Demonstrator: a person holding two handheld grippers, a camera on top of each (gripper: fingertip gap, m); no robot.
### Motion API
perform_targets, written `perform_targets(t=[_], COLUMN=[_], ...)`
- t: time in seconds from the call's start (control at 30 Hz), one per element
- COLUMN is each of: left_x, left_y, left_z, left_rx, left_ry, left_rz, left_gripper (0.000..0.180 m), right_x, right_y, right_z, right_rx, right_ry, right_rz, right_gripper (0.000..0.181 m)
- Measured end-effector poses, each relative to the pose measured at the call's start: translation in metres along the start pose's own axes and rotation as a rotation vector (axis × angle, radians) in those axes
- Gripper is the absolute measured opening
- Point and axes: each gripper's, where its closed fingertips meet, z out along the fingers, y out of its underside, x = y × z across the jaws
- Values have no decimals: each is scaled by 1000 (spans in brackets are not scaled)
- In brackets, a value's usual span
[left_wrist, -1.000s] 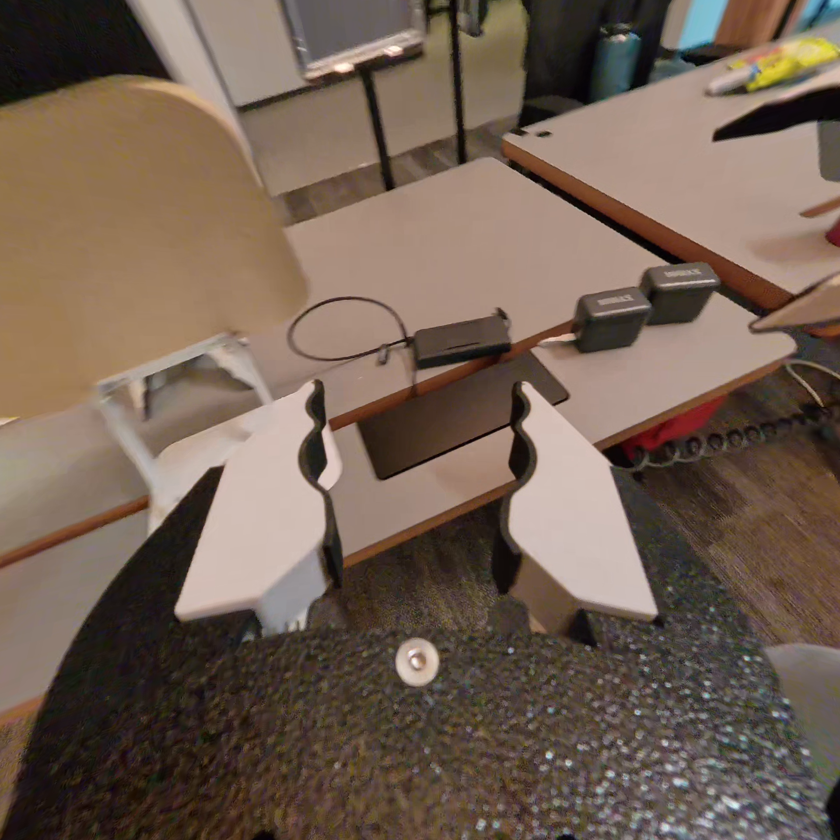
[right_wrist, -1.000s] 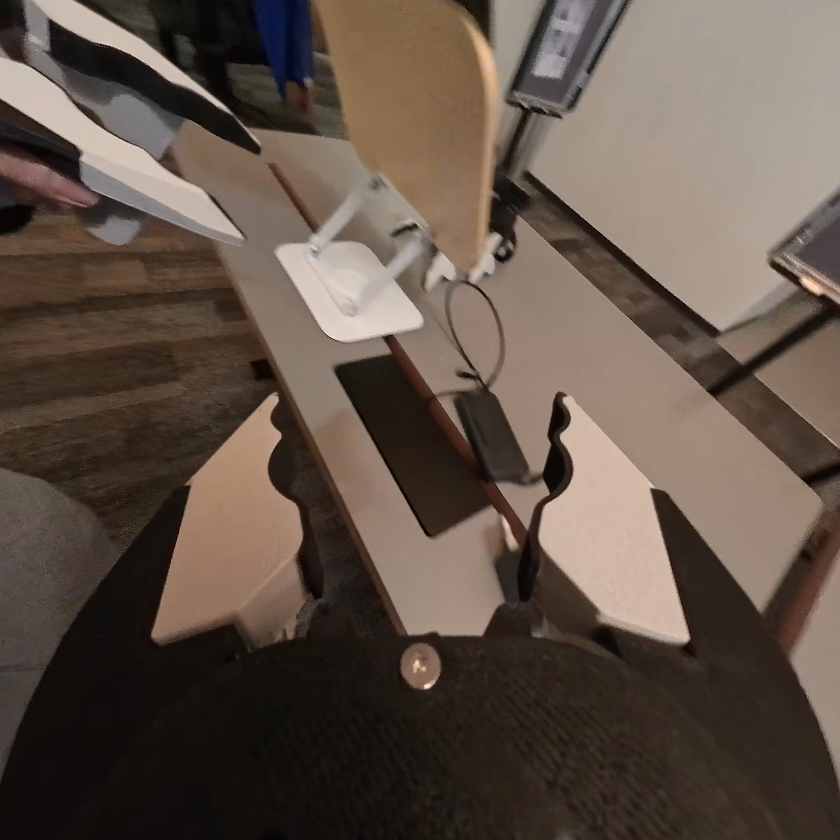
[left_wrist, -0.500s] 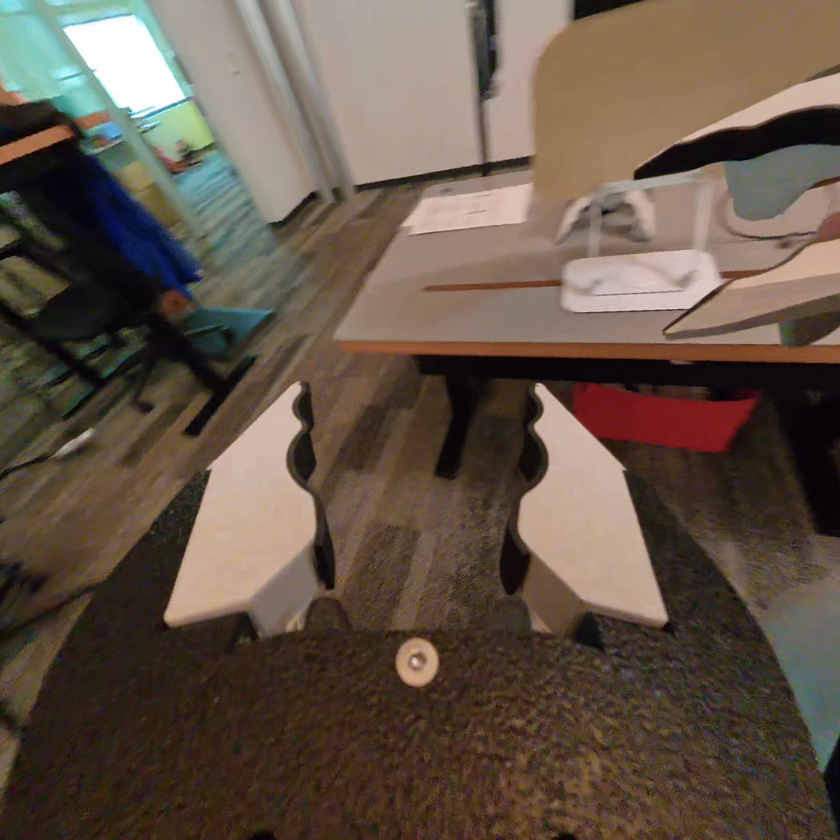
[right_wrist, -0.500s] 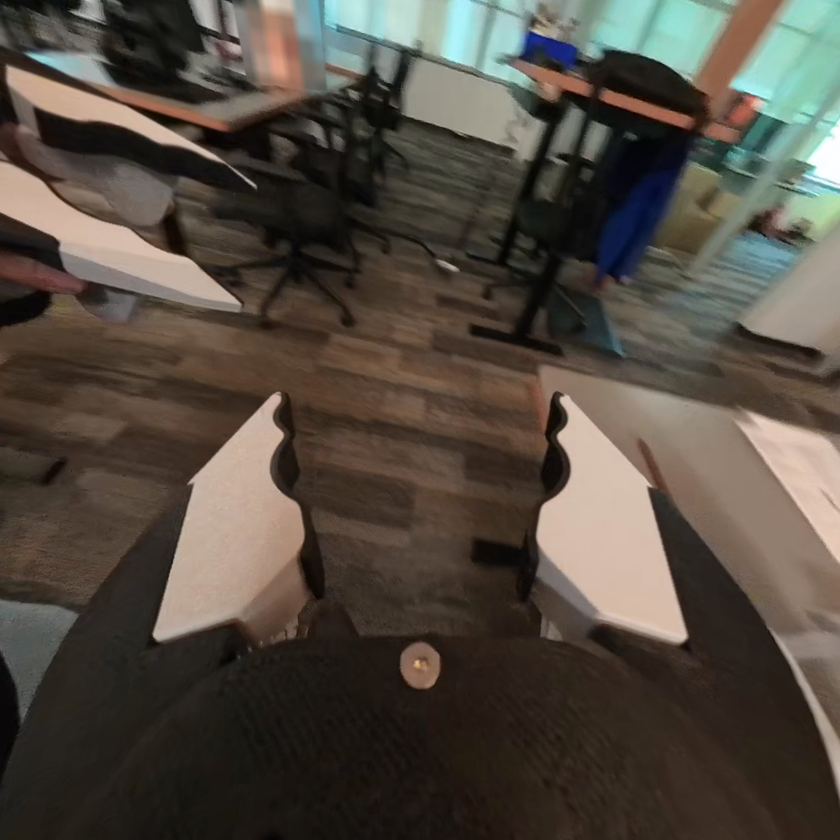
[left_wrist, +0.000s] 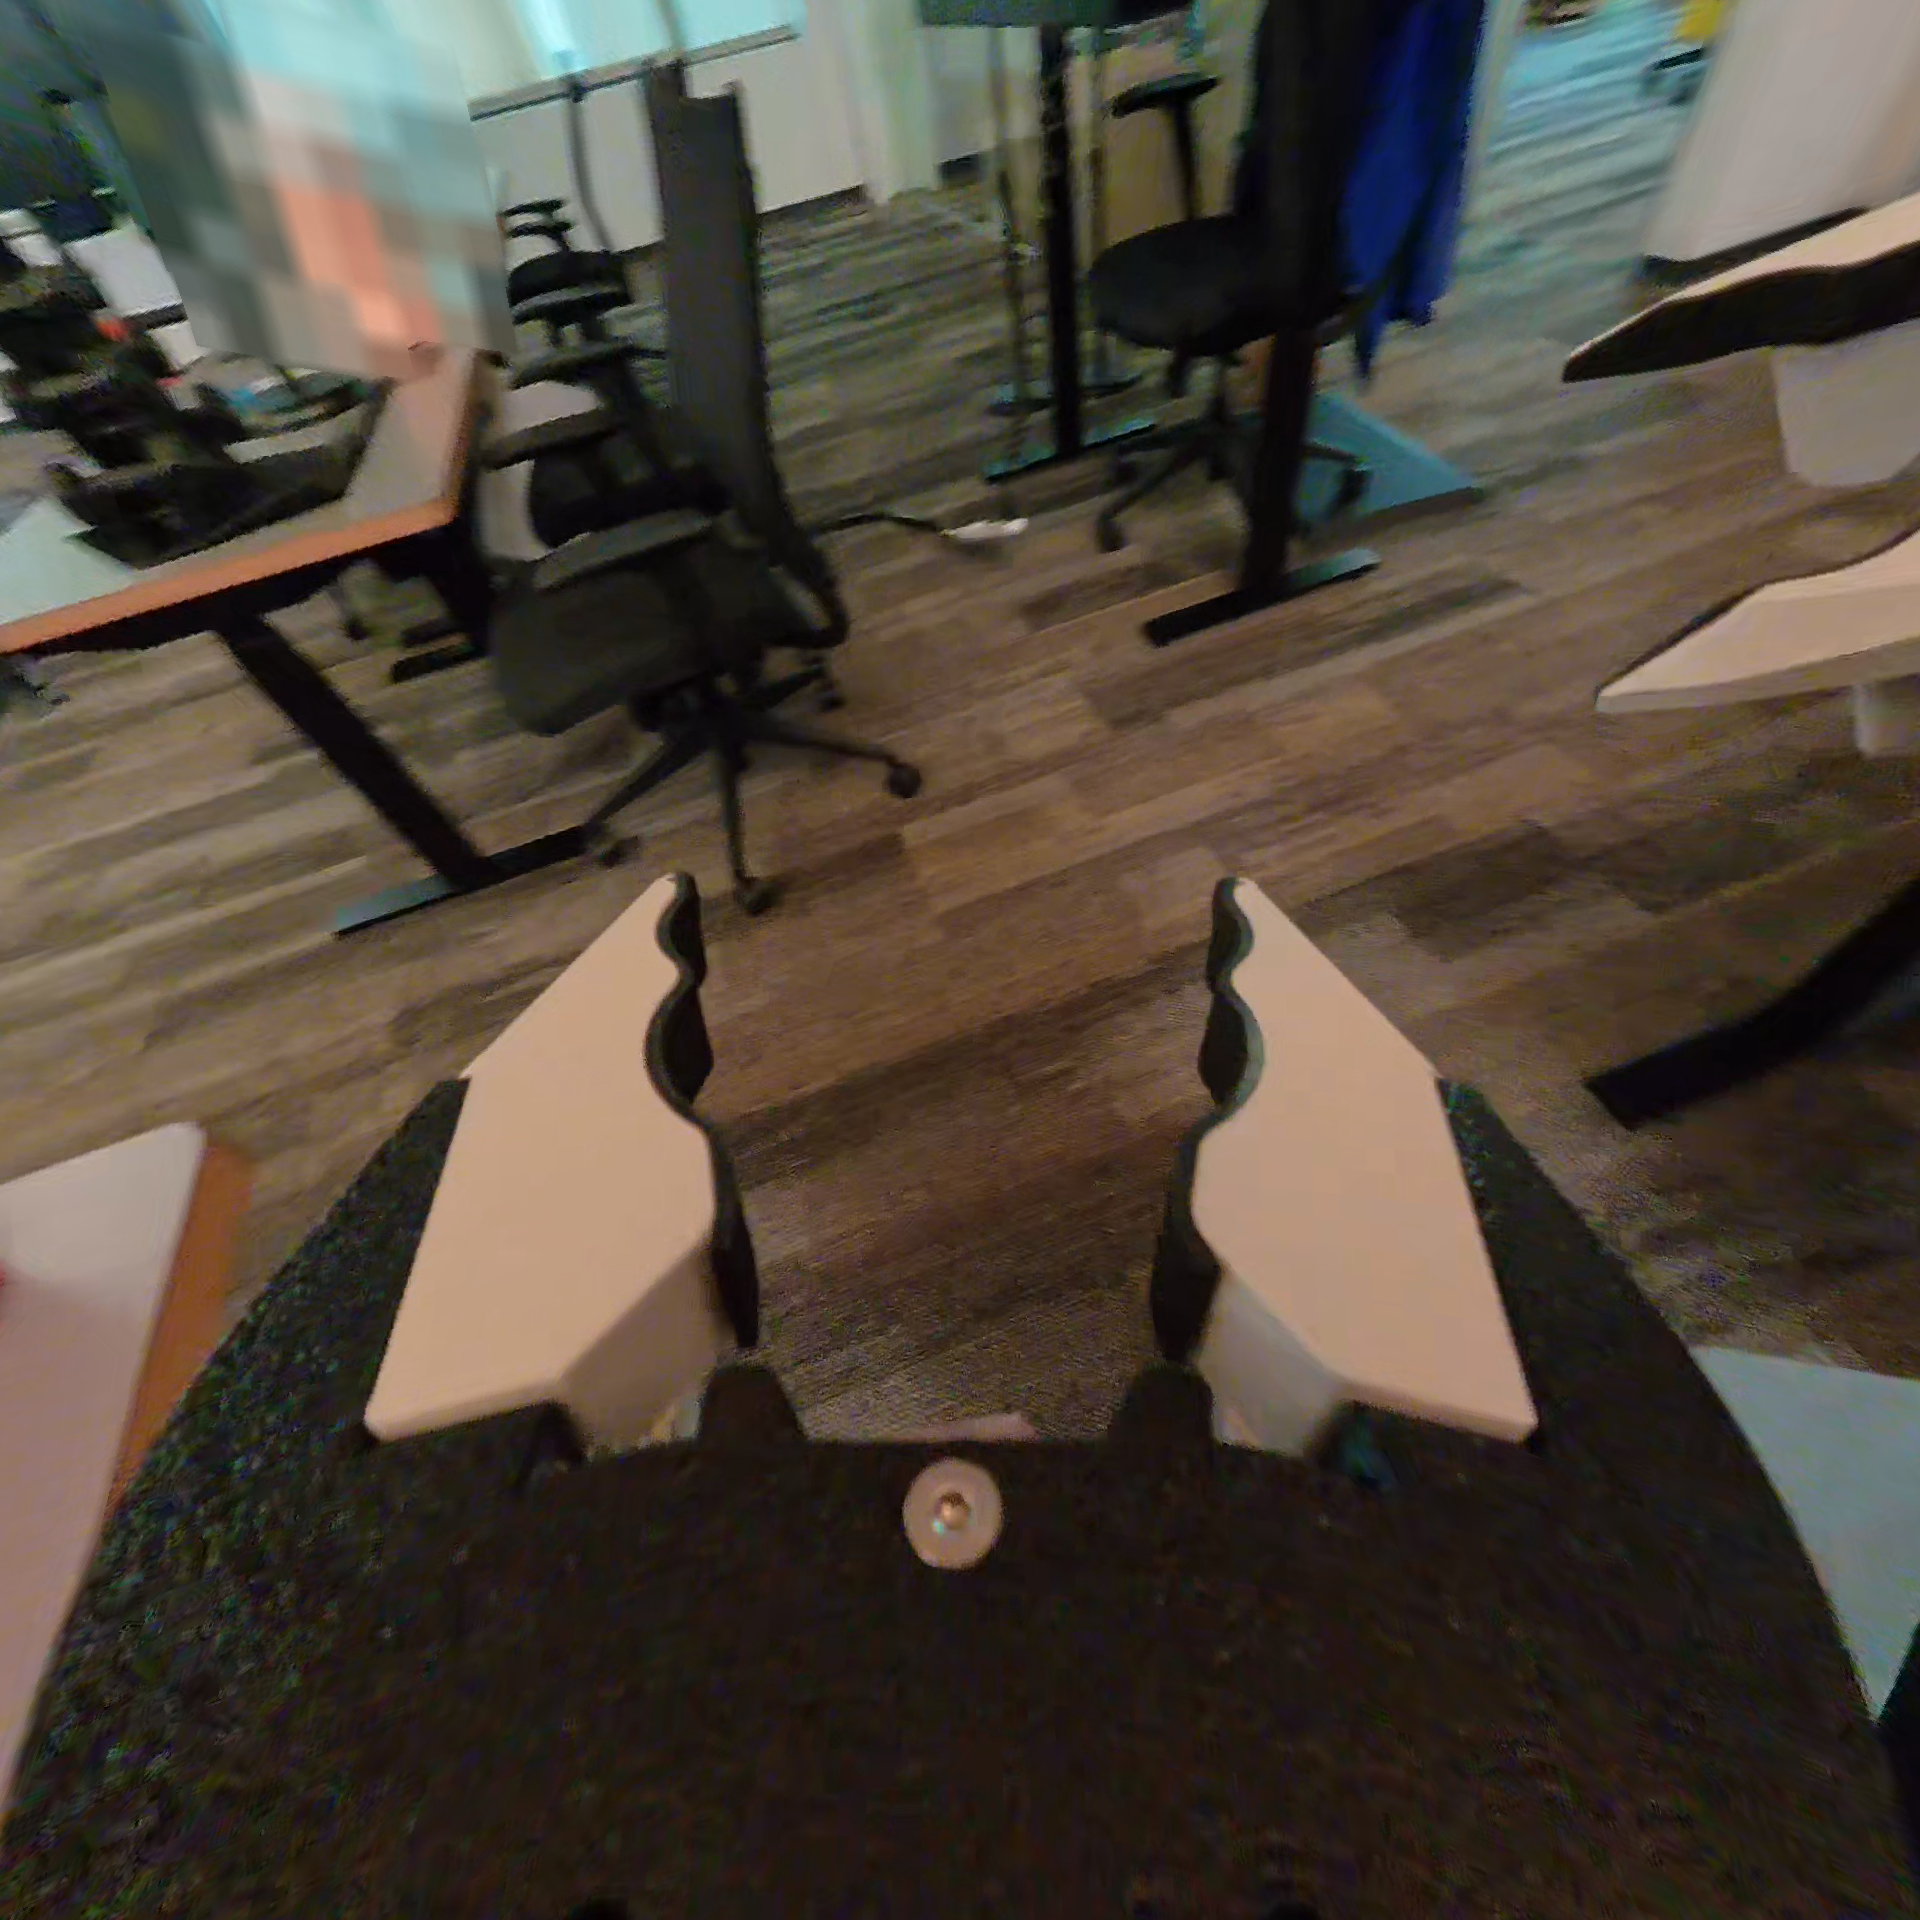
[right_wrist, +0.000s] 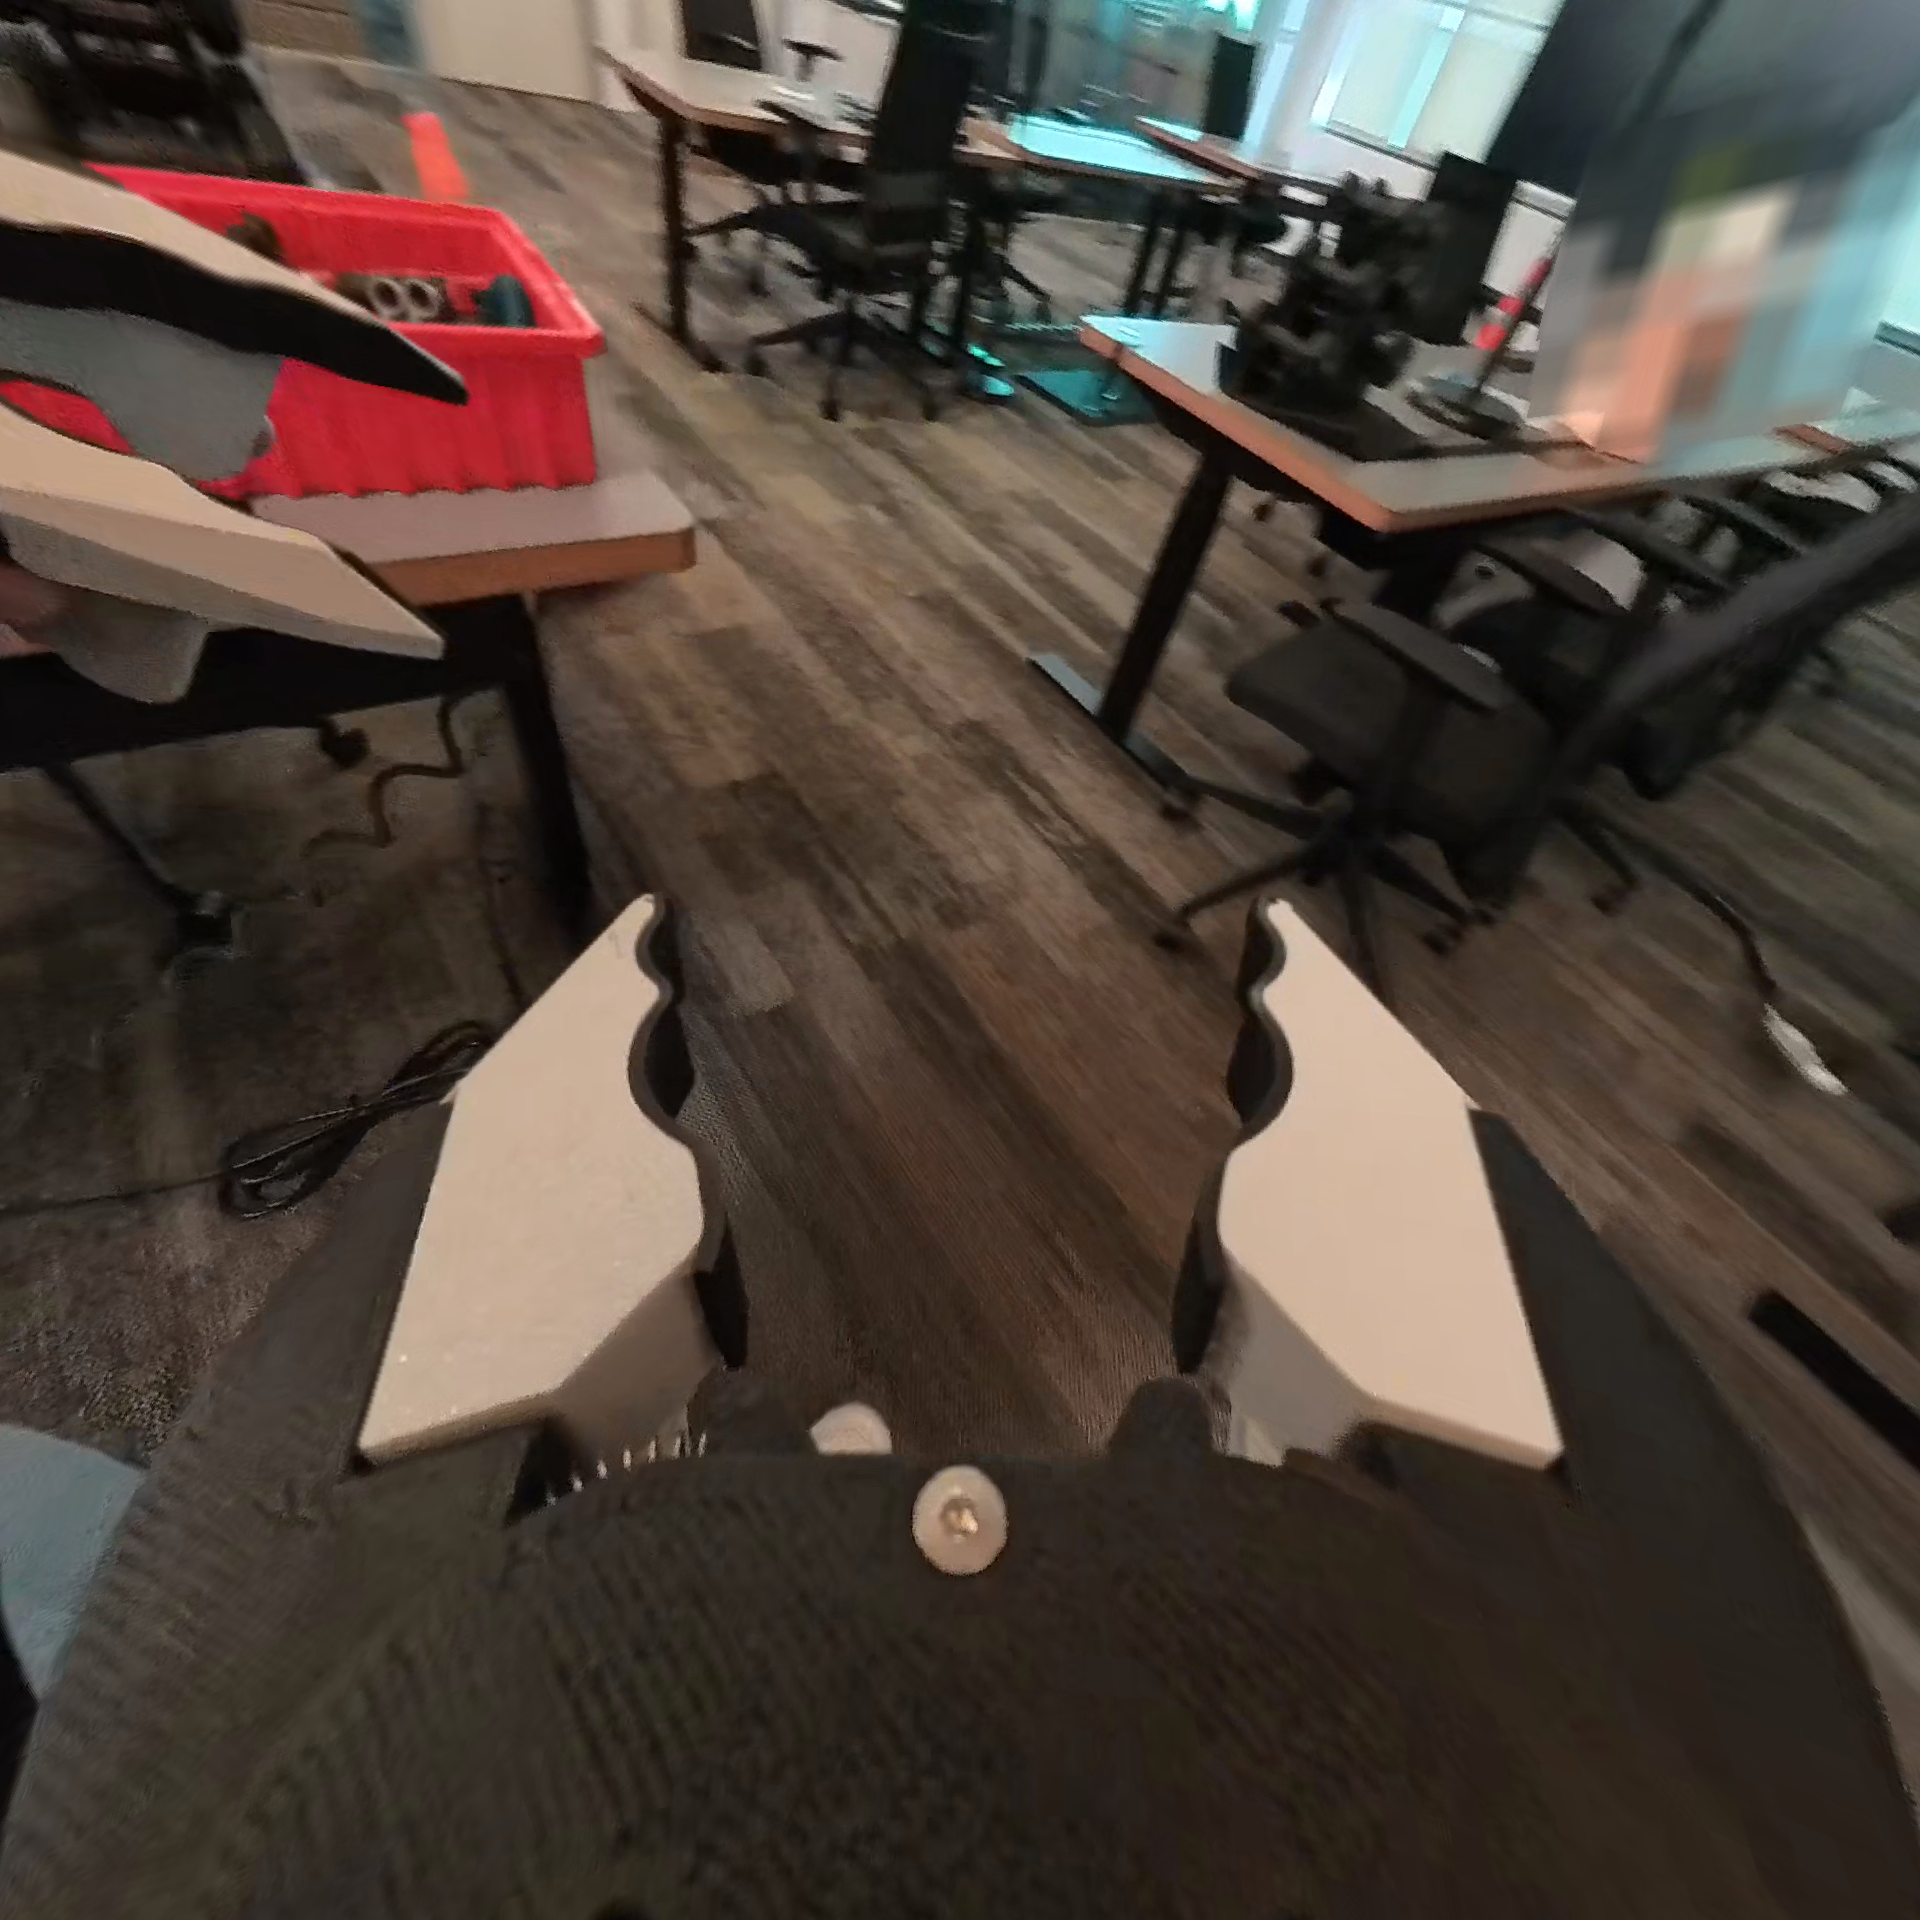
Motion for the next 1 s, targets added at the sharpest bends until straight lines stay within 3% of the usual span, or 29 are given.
perform_targets(t=[0.17, 0.5, 0.73, 1.0], left_x=[-84, -198, -276, -458], left_y=[-10, -54, -49, -55], left_z=[39, 114, 139, 203], left_rx=[-17, -30, 19, 100], left_ry=[-196, -406, -523, -605], left_rz=[-61, -190, -286, -259], left_gripper=[98, 113, 117, 118], right_x=[48, 142, 132, 130], right_y=[-22, -62, -96, -168], right_z=[93, 232, 339, 500], right_rx=[62, 66, 105, 123], right_ry=[-142, -281, -451, -526], right_rz=[-31, 4, -21, -165], right_gripper=[107, 135, 132, 129])
